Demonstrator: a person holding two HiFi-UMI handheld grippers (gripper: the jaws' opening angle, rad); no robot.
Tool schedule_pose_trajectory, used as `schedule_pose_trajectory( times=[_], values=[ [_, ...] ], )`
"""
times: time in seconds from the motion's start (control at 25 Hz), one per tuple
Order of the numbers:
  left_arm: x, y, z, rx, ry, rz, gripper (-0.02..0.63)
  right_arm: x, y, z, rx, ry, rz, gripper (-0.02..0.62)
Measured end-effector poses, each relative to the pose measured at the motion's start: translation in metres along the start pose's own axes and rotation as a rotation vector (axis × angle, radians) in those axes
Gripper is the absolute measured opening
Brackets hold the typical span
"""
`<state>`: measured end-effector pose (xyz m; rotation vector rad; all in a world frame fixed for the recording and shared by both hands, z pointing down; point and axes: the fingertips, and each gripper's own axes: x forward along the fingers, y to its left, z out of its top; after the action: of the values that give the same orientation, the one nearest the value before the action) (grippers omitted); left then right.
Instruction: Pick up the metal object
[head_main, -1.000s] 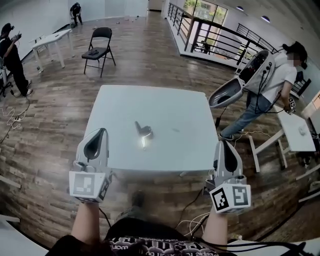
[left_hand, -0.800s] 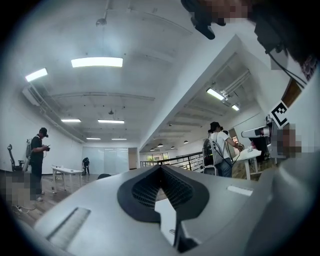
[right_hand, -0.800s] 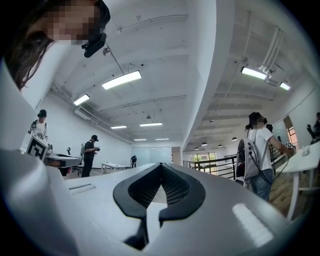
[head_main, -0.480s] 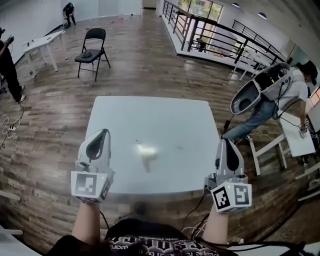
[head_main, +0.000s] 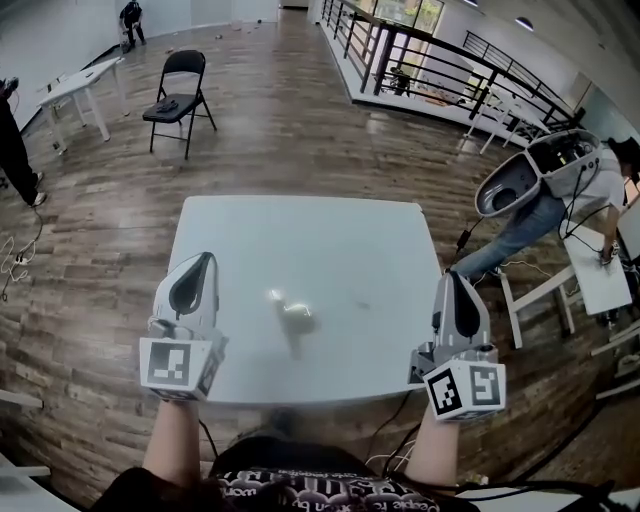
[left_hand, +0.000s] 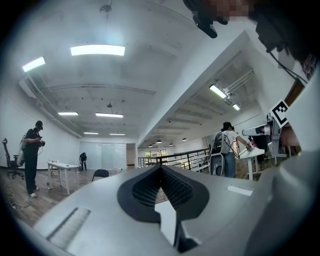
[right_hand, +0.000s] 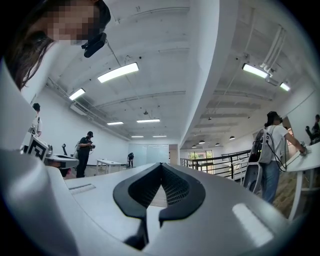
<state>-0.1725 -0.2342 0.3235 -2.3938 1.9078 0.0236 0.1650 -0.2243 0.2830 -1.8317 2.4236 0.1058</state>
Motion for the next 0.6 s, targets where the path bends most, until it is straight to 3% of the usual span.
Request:
schedule_pose_trajectory(
  times=[0.16, 0.28, 0.44, 0.52, 0.6],
  values=[
    [0.002, 0.004, -0.009, 0.004, 0.02, 0.003, -0.006, 0.003, -0.001, -0.002, 0.0, 0.003, -0.002, 0.011],
    [0.01, -0.014, -0.046, 0.034, 0.128, -0.134, -0.004, 0.004, 0.0, -0.003, 0.001, 0.007, 0.002, 0.011],
    [0.015, -0.059, -0.103, 0.089, 0.337, -0.37, 0.274, 0.004, -0.001, -0.005, 0.0, 0.018, 0.003, 0.011],
    [0.013, -0.086, -0.141, 0.214, 0.471, -0.511, 0.347, 0.004, 0.0, -0.008, -0.002, 0.026, 0.004, 0.011],
    [0.01, -0.11, -0.184, 0.34, 0.608, -0.651, 0.378, 0.004, 0.0, -0.012, -0.005, 0.034, 0.003, 0.011]
  ],
)
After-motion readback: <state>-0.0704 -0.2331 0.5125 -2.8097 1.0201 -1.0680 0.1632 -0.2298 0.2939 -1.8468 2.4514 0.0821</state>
